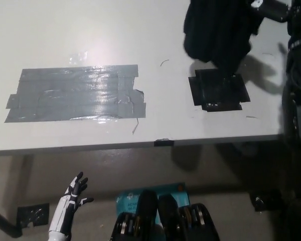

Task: A person hands a black t-shirt to the robot and rhe robot picks it up with its right hand and places it on the black spot on the desk infron tof it

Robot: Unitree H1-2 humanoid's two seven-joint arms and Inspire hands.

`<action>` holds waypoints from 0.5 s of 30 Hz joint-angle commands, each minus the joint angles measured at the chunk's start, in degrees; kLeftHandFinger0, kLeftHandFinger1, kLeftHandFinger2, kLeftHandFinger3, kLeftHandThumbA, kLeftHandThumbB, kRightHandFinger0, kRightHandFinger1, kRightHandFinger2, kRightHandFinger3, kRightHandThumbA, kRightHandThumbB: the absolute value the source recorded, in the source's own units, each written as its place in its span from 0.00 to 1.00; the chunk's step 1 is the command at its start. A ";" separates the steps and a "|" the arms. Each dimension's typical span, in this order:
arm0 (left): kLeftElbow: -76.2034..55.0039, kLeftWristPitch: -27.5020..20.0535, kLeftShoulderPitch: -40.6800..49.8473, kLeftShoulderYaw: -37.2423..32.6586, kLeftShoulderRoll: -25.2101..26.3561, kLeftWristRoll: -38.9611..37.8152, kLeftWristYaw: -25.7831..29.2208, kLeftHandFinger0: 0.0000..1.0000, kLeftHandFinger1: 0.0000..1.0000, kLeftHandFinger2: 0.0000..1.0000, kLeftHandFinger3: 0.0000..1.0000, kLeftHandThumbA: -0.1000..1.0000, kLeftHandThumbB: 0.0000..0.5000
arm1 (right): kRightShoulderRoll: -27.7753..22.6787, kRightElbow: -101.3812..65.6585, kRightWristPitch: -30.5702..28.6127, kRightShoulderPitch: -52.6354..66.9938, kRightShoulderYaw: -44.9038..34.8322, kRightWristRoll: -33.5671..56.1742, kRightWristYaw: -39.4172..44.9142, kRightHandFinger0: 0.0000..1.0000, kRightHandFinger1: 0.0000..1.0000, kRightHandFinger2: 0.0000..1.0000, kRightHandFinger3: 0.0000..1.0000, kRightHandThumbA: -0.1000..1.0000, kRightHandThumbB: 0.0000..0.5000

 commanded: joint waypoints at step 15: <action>-1.52 -1.94 -1.56 -0.08 0.83 -0.17 -0.54 0.79 0.99 1.00 1.00 1.00 0.88 | 1.45 17.83 -6.62 -8.33 6.95 5.70 8.05 1.00 1.00 1.00 1.00 0.76 1.00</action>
